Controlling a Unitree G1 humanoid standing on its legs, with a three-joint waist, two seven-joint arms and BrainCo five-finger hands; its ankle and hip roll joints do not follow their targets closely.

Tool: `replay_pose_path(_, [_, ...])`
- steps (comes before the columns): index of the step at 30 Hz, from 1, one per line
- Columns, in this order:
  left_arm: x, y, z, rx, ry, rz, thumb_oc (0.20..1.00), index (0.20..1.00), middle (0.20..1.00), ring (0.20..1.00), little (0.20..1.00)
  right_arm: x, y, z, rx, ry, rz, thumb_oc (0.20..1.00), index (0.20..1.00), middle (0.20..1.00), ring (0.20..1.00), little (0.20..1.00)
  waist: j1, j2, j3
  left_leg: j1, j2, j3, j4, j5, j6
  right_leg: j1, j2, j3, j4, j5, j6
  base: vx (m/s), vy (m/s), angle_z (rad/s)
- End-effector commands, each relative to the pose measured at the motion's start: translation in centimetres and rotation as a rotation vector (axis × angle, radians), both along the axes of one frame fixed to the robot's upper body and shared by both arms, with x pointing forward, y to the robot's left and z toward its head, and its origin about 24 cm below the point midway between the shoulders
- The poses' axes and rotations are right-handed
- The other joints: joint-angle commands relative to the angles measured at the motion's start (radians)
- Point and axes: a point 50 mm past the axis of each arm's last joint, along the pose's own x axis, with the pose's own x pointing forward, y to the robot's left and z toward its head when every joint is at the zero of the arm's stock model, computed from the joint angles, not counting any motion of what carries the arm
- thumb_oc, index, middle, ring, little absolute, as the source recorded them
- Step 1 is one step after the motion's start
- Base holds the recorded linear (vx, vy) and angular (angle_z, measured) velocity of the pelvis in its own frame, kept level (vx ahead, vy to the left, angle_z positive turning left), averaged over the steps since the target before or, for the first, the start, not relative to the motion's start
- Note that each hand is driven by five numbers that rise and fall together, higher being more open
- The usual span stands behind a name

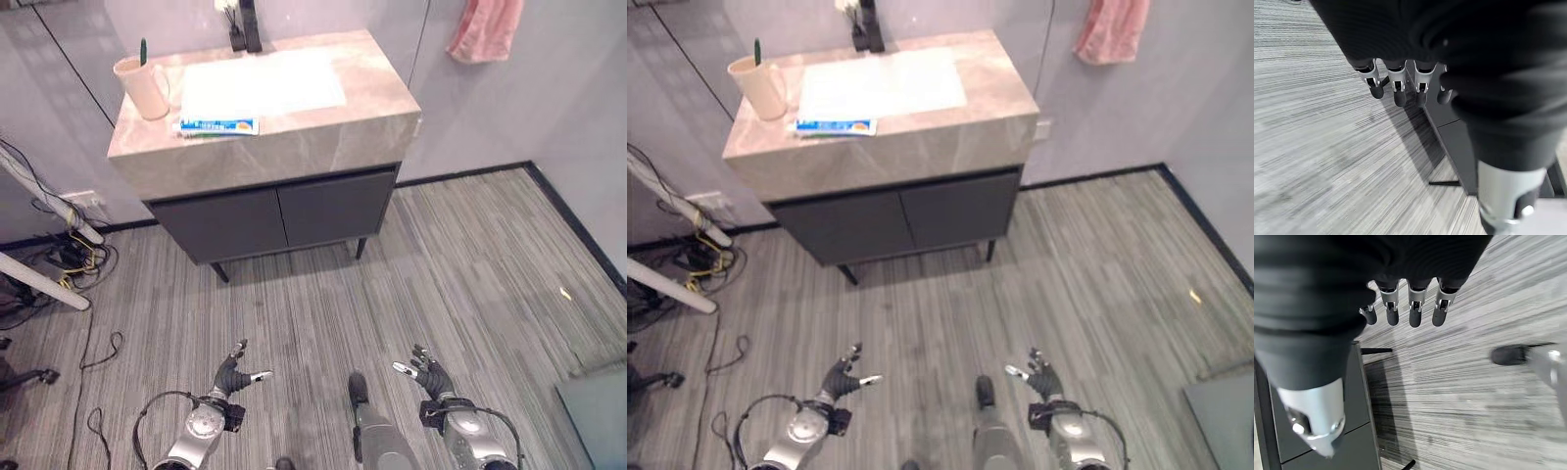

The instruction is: Put brush and paste in cup on sink, flatten towel.

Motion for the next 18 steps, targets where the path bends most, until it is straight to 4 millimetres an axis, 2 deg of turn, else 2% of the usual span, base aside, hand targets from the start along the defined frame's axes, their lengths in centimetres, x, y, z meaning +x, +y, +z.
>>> replay_pose_path(1, [1.9, 2.0, 2.1, 0.035, -0.11, 0.007, 1.0, 1.0, 1.0, 1.0, 1.0, 3.3, 1.2, 2.8, -0.002, -0.174, 0.088, 1.0, 1.0, 1.0, 1.0, 1.0, 0.004, -0.082, -0.028, -0.01, -0.058, -0.03, 0.131, 0.057, -0.001, -0.017, -0.012, 0.064, 0.066, -0.033, 0.076, 0.34, -0.323, 0.14])
replay_pose_path(3, [1.8, 1.9, 1.9, 0.027, -0.099, 0.004, 1.0, 1.0, 1.0, 1.0, 1.0, 3.4, 0.9, 3.1, -0.015, -0.184, 0.103, 1.0, 1.0, 1.0, 1.0, 1.0, 0.009, -0.075, -0.035, -0.06, -0.024, -0.047, 0.238, 0.134, -0.037, 0.017, 0.009, 0.048, 0.047, -0.051, 0.047, 0.23, -0.27, 0.08])
replay_pose_path(5, [2.4, 1.6, 2.0, 0.018, -0.101, 0.007, 1.0, 1.0, 1.0, 1.0, 1.0, 3.7, 0.8, 3.6, -0.021, -0.202, 0.112, 1.0, 1.0, 1.0, 1.0, 1.0, 0.013, -0.08, -0.02, -0.15, -0.001, -0.067, 0.426, 0.245, -0.08, 0.058, 0.005, 0.022, 0.025, -0.065, 0.014, 0.14, -0.257, 0.09])
replay_pose_path(6, [2.8, 1.3, 2.1, 0.015, -0.109, -0.001, 1.0, 1.0, 1.0, 1.0, 1.0, 3.8, 0.7, 3.7, -0.03, -0.205, 0.116, 1.0, 1.0, 1.0, 1.0, 1.0, 0.017, -0.088, -0.003, -0.197, -0.003, -0.079, 0.505, 0.279, -0.09, 0.076, 0.0, 0.012, 0.019, -0.074, -0.001, 0.08, -0.208, 0.42])
replay_pose_path(8, [3.3, 0.8, 2.3, 0.012, -0.119, -0.006, 1.0, 1.0, 1.0, 1.0, 1.0, 4.0, 0.7, 3.9, -0.049, -0.207, 0.128, 1.0, 1.0, 1.0, 1.0, 1.0, 0.02, -0.094, 0.018, -0.246, 0.019, -0.057, 0.561, 0.314, -0.089, 0.106, -0.008, -0.006, 0.013, -0.1, -0.02, 0.11, -0.167, 0.48])
replay_pose_path(9, [3.5, 0.6, 2.4, 0.013, -0.121, -0.008, 1.0, 1.0, 1.0, 1.0, 1.0, 4.0, 0.6, 3.8, -0.059, -0.199, 0.13, 1.0, 1.0, 1.0, 1.0, 1.0, 0.023, -0.096, 0.023, -0.286, 0.018, -0.034, 0.534, 0.31, -0.082, 0.12, -0.017, -0.009, 0.009, -0.11, -0.02, 0.13, -0.076, 0.22])
replay_pose_path(10, [3.7, 0.5, 2.5, 0.015, -0.127, -0.013, 1.0, 1.0, 1.0, 1.0, 1.0, 4.0, 0.5, 3.9, -0.07, -0.201, 0.132, 1.0, 1.0, 1.0, 1.0, 1.0, 0.027, -0.096, 0.03, -0.329, 0.011, -0.015, 0.517, 0.281, -0.073, 0.135, -0.024, -0.007, 0.004, -0.12, -0.016, 0.27, -0.022, 0.36])
replay_pose_path(11, [3.8, 0.3, 2.5, 0.018, -0.129, -0.02, 1.0, 1.0, 1.0, 1.0, 1.0, 3.9, 0.2, 3.9, -0.096, -0.196, 0.141, 1.0, 1.0, 1.0, 1.0, 1.0, 0.031, -0.091, 0.022, -0.386, 0.003, 0.026, 0.402, 0.248, -0.055, 0.156, -0.032, -0.008, -0.01, -0.131, -0.001, 0.24, 0.008, 0.37])
replay_pose_path(12, [3.8, 0.3, 2.5, 0.017, -0.129, -0.02, 1.0, 1.0, 1.0, 1.0, 1.0, 3.9, 0.2, 3.8, -0.096, -0.196, 0.141, 1.0, 1.0, 1.0, 1.0, 1.0, 0.032, -0.091, 0.023, -0.381, 0.002, 0.028, 0.4, 0.246, -0.054, 0.16, -0.033, -0.007, -0.011, -0.132, 0.0, 0.3, 0.06, 0.35])
replay_pose_path(14, [3.7, 0.2, 2.4, 0.022, -0.132, -0.015, 1.0, 1.0, 1.0, 1.0, 1.0, 3.8, 0.4, 3.7, -0.103, -0.195, 0.151, 1.0, 1.0, 1.0, 1.0, 1.0, 0.043, -0.083, 0.024, -0.41, 0.006, 0.046, 0.263, 0.246, -0.042, 0.172, -0.035, 0.0, -0.008, -0.149, 0.011, 0.23, 0.099, -0.06])
replay_pose_path(16, [3.5, 0.3, 2.2, 0.035, -0.124, -0.014, 1.0, 1.0, 1.0, 1.0, 1.0, 3.4, 0.7, 3.2, -0.112, -0.172, 0.162, 1.0, 1.0, 1.0, 1.0, 1.0, 0.058, -0.065, 0.019, -0.433, 0.019, 0.032, 0.128, 0.313, -0.054, 0.197, -0.022, 0.017, -0.016, -0.172, 0.015, 0.3, 0.138, -0.27])
replay_pose_path(18, [3.4, 0.4, 2.0, 0.045, -0.119, -0.014, 1.0, 1.0, 1.0, 1.0, 1.0, 3.1, 0.9, 2.8, -0.119, -0.151, 0.174, 1.0, 1.0, 1.0, 1.0, 1.0, 0.069, -0.057, 0.018, -0.441, 0.048, 0.022, 0.047, 0.379, -0.072, 0.229, -0.022, 0.035, -0.019, -0.198, 0.021, 0.35, 0.162, -0.66])
